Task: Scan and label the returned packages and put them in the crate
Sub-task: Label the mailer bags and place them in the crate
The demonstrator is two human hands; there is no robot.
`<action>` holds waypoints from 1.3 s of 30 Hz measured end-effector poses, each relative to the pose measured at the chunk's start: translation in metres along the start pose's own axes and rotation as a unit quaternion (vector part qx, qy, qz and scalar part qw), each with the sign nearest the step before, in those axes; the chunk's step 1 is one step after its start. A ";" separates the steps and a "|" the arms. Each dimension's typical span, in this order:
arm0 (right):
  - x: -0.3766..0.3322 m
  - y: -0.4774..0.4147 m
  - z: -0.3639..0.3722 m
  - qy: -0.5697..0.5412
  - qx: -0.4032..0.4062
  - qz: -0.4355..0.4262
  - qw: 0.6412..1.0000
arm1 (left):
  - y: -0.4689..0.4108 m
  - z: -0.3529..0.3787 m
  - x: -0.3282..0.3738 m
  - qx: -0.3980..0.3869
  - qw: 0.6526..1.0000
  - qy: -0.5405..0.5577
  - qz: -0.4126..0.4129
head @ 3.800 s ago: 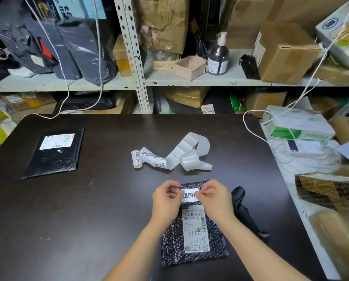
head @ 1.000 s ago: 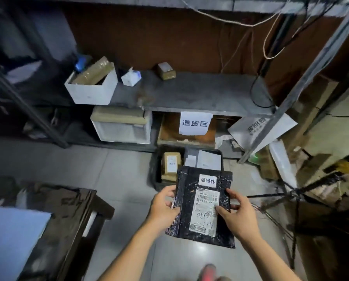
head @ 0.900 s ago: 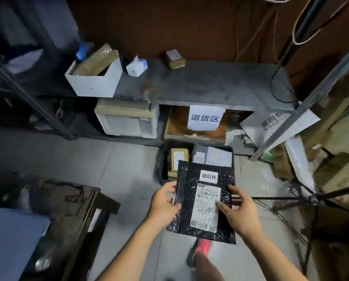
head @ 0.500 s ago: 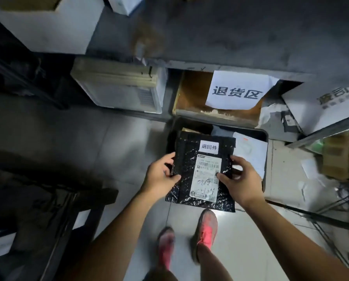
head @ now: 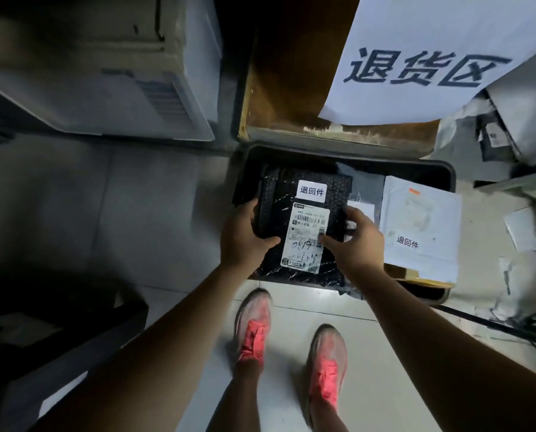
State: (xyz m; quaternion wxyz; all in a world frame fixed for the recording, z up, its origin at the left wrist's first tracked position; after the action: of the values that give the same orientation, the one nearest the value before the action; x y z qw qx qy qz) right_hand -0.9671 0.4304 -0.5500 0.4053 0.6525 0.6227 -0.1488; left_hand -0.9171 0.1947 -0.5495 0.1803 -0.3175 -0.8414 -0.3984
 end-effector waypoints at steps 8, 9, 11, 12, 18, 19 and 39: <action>-0.015 0.012 -0.030 0.143 -0.052 -0.006 0.988 | 0.018 -0.018 0.024 0.022 0.962 -0.268 0.049; -0.022 0.018 -0.047 0.170 -0.061 -0.008 0.983 | 0.031 -0.025 0.041 0.036 0.947 -0.308 0.084; -0.041 0.035 -0.088 0.232 -0.073 -0.008 0.970 | 0.062 -0.037 0.086 0.051 0.916 -0.366 0.157; -0.051 0.046 -0.111 0.258 -0.074 -0.006 0.963 | 0.081 -0.040 0.109 0.043 0.901 -0.388 0.187; -0.118 0.148 -0.270 0.270 0.001 0.037 0.962 | 0.215 -0.050 0.269 -0.014 0.816 -0.457 0.353; -0.126 0.169 -0.295 0.247 0.028 0.050 0.967 | 0.240 -0.052 0.294 -0.013 0.802 -0.465 0.374; 0.013 0.680 -0.638 0.164 0.323 0.205 0.909 | 0.820 0.113 0.422 -0.044 0.540 -0.528 0.654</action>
State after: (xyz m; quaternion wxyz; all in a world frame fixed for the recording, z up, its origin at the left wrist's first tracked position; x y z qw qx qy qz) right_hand -0.5286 0.9658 0.0749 0.0859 0.8761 0.4513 -0.1463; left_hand -0.6769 0.8424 0.0715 -0.1001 -0.9401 -0.3241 0.0337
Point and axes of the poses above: each hand's wrist, its own y-axis away from the middle knuckle, its own z-axis out of the palm, x = y × z, the point moved 9 cm from there along -y, towards the middle knuckle, and after that the axes turned 13 degrees about -z, right-handed, at the moved point
